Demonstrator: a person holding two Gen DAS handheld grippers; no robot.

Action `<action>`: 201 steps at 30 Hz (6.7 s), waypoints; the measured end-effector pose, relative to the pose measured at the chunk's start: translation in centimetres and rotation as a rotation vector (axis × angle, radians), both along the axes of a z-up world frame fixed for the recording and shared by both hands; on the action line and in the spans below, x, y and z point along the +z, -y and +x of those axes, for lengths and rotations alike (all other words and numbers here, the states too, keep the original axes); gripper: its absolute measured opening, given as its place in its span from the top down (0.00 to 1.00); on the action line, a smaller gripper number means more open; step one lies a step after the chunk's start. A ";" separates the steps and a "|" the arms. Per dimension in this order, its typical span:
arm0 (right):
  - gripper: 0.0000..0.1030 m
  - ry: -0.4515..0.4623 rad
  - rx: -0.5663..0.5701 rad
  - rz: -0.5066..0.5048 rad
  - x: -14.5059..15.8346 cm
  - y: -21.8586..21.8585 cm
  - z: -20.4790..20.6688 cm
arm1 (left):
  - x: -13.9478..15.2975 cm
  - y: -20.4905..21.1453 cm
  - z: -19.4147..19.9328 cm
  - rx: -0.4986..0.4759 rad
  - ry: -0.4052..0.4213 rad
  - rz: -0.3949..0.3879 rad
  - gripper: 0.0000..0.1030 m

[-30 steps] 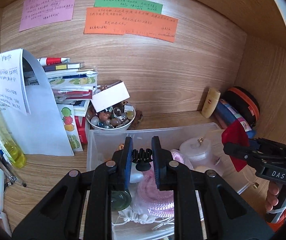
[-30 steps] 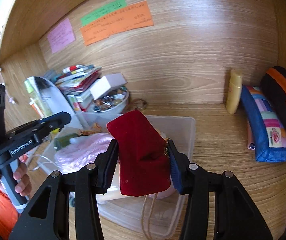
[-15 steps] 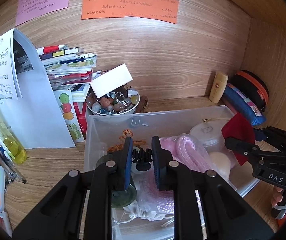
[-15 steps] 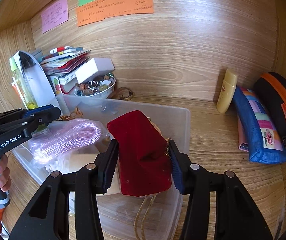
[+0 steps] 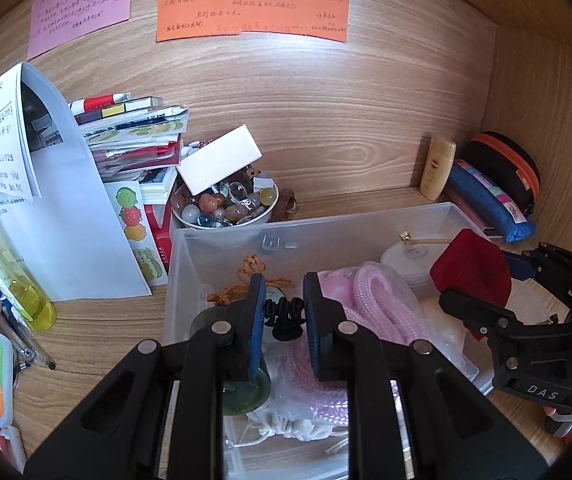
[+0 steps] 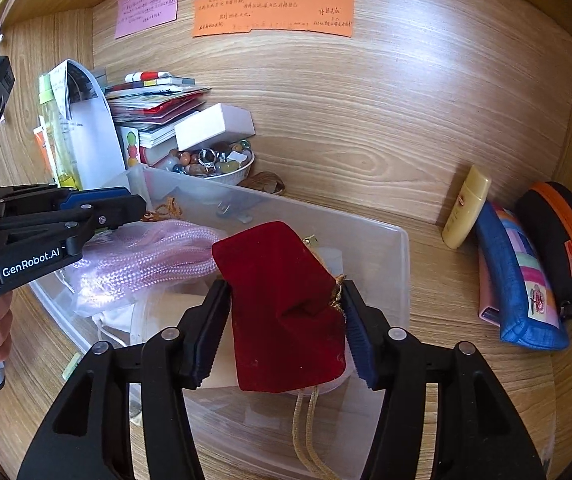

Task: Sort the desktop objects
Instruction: 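Lower both items into the clear box and open both grippers, then move both grippers back toward the beige dotted tile and brown block, then grasp the beige dotted tile with the left gripper while the right gripper grasps the brown block, then carry the dotted tile and brown block toward the clear box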

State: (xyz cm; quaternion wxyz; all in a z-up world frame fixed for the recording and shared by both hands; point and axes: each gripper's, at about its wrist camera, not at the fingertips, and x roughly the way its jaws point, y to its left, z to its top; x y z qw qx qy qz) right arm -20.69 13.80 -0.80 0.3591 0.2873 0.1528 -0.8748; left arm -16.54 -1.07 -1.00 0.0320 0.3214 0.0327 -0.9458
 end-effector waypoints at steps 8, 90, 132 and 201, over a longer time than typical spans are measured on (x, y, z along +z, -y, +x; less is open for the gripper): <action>0.23 -0.024 -0.018 -0.051 1.0 -0.7 0.1 | 0.3 -0.1 0.4 -0.044 -0.025 -0.007 0.55; 0.13 0.186 0.151 0.019 -3.2 -5.4 10.6 | -2.5 -2.2 14.1 -0.075 0.104 0.104 0.46; 0.20 0.265 0.096 0.131 -5.6 3.5 9.1 | -5.2 -0.5 8.4 -0.102 0.183 0.172 0.85; 0.60 0.145 -0.019 -0.102 1.0 -2.5 4.0 | 0.9 0.1 7.3 -0.045 -0.053 0.132 0.85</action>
